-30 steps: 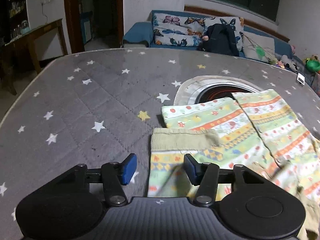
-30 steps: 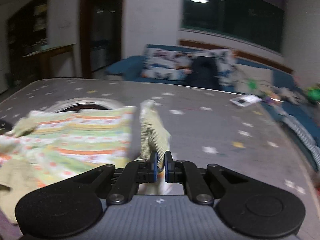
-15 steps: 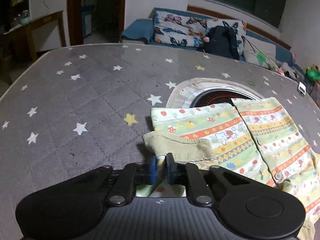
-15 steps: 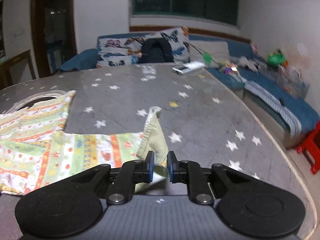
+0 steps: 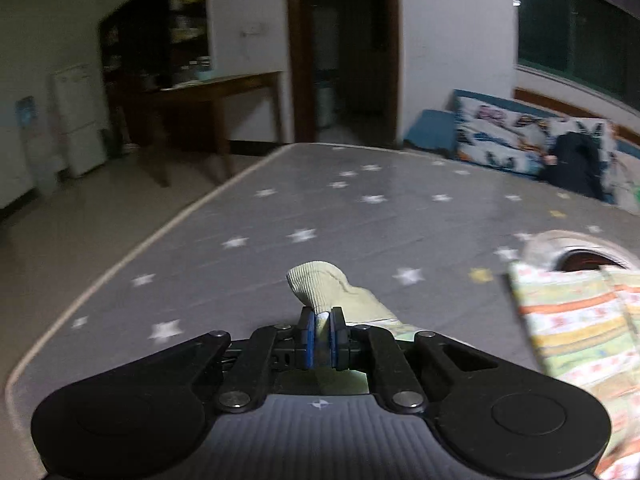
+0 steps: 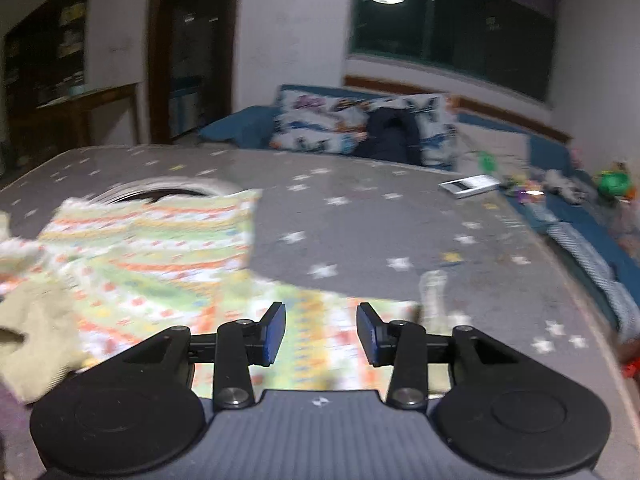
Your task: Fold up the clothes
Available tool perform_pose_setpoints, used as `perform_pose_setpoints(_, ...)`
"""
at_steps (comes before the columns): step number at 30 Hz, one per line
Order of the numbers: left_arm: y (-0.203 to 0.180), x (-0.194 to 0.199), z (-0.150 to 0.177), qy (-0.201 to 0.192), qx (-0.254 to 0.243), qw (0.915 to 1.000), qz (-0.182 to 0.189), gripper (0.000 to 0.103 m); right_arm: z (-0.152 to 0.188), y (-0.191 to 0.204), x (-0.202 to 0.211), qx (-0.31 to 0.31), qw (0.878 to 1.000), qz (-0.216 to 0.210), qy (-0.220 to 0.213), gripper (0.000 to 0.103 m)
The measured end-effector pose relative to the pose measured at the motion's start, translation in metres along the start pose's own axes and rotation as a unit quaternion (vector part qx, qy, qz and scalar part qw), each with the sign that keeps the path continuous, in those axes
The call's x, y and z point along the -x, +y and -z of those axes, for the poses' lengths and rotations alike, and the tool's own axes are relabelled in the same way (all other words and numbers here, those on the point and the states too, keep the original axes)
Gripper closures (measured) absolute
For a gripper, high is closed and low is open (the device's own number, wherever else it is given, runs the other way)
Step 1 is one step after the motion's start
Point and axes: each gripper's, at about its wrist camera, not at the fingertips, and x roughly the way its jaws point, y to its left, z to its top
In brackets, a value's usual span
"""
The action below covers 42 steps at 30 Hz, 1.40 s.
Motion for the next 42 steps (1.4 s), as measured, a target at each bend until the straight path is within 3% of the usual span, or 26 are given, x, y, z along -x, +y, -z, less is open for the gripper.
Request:
perform_pose_setpoints(4, 0.012, -0.012, 0.013, 0.033, -0.001, 0.9994, -0.001, 0.094, -0.001, 0.037, -0.006, 0.022, 0.996, -0.082, 0.019, 0.063)
perform_pose_setpoints(12, 0.009, -0.008, 0.020, 0.030, -0.005, 0.9995, -0.010, 0.094, -0.011, 0.120, -0.016, 0.100, 0.968, -0.226, 0.038, 0.064)
perform_pose_setpoints(17, 0.012, -0.009, 0.021, 0.028, -0.004, 0.9995, -0.014, 0.094, -0.021, 0.158, -0.045, 0.118, 0.959, -0.252, 0.053, 0.064)
perform_pose_setpoints(21, 0.017, -0.009, 0.021, 0.027, -0.008, 0.9994, -0.021, 0.094, -0.018, 0.170, -0.062, 0.131, 0.948, -0.274, 0.099, 0.062)
perform_pose_setpoints(29, 0.021, -0.009, 0.027, 0.034, -0.029, 0.9987, -0.026, 0.090, -0.002, 0.161, -0.034, 0.196, 0.924, -0.302, 0.128, 0.062)
perform_pose_setpoints(32, 0.019, -0.011, 0.027, 0.044, -0.034, 0.9979, -0.034, 0.087, -0.005, 0.153, -0.033, 0.181, 0.924, -0.309, 0.135, 0.063)
perform_pose_setpoints(34, 0.020, -0.010, 0.023, 0.044, -0.033, 0.9976, -0.042, 0.070, -0.012, 0.146, -0.029, 0.170, 0.926, -0.311, 0.127, 0.062)
perform_pose_setpoints(38, 0.023, -0.002, 0.008, 0.034, -0.019, 0.9969, -0.068, 0.065, -0.033, 0.125, -0.031, 0.145, 0.945, -0.280, 0.092, 0.062)
perform_pose_setpoints(40, 0.017, 0.005, -0.001, 0.021, -0.011, 0.9982, -0.055, 0.065, -0.041, 0.116, -0.042, 0.133, 0.953, -0.259, 0.085, 0.062)
perform_pose_setpoints(42, -0.007, 0.003, -0.007, 0.028, -0.029, 0.9992, -0.001, 0.065, -0.048, 0.109, -0.058, 0.120, 0.960, -0.238, 0.083, 0.062)
